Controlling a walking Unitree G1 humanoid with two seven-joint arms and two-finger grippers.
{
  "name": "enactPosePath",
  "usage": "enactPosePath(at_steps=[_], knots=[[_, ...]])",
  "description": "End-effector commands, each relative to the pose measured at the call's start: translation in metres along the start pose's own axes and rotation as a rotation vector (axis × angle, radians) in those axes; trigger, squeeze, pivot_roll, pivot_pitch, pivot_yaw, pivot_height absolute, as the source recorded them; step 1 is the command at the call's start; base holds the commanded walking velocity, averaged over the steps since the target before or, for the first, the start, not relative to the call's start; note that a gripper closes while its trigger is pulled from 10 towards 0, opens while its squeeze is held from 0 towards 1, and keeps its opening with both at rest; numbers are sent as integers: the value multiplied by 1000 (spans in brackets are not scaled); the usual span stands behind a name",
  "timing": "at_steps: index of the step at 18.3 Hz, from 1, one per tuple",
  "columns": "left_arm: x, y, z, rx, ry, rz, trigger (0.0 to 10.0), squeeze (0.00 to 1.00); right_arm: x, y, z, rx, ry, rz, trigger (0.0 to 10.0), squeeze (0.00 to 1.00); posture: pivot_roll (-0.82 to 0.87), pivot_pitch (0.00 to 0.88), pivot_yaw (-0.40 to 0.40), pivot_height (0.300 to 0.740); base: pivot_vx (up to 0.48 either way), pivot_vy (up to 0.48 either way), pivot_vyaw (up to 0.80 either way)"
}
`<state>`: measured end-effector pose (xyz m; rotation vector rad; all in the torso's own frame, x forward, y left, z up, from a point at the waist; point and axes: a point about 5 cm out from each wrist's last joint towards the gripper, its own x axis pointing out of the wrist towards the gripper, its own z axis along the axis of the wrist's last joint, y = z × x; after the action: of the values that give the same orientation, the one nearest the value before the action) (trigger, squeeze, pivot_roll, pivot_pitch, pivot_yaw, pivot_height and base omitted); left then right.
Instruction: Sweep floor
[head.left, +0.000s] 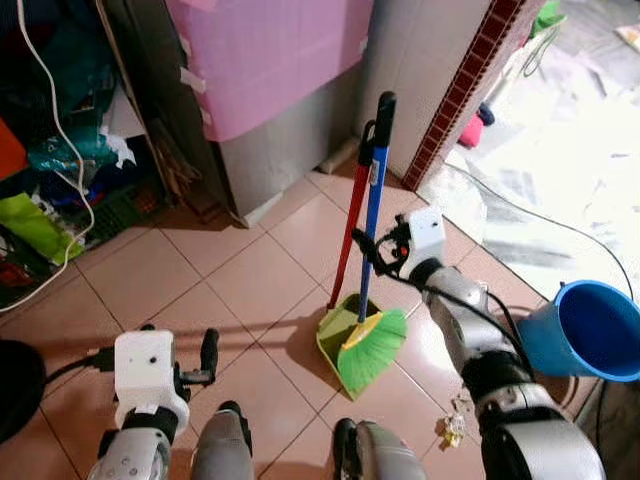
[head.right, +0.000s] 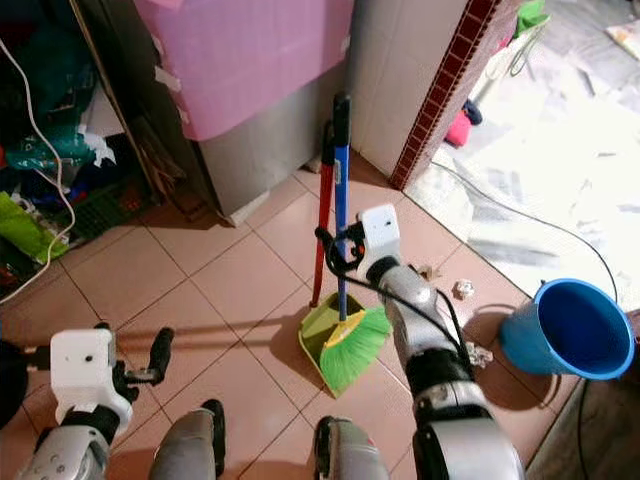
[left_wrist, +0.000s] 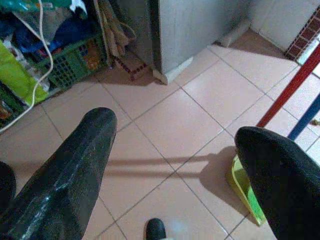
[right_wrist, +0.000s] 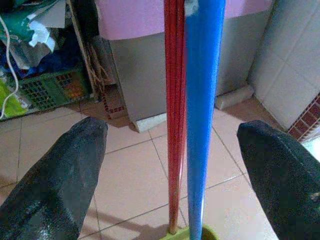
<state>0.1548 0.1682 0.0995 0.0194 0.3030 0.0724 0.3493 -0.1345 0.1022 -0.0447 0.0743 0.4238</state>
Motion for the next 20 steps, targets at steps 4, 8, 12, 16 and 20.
enactPosePath(at_steps=[4,8,12,16,20], knots=[[-11,0,0,-7,22,-5,10000,0,6,-5,5,-13,-23,-12,10000,0,186,318,-69,740,0,0,0],[-16,2,1,0,34,-5,10000,0,13,-10,15,-33,-45,-29,10000,0,208,330,-60,740,0,0,0],[-20,5,2,9,40,0,10000,0,18,-12,21,-44,-57,-46,10000,0,229,340,-54,740,0,0,0],[-11,2,5,12,26,-15,10000,0,11,-19,15,-53,-55,-53,10000,0,211,310,-50,740,0,0,0],[4,-1,9,4,-10,-18,10000,0,-6,-36,4,-55,-49,-100,10000,0,166,256,-59,740,0,0,0]])
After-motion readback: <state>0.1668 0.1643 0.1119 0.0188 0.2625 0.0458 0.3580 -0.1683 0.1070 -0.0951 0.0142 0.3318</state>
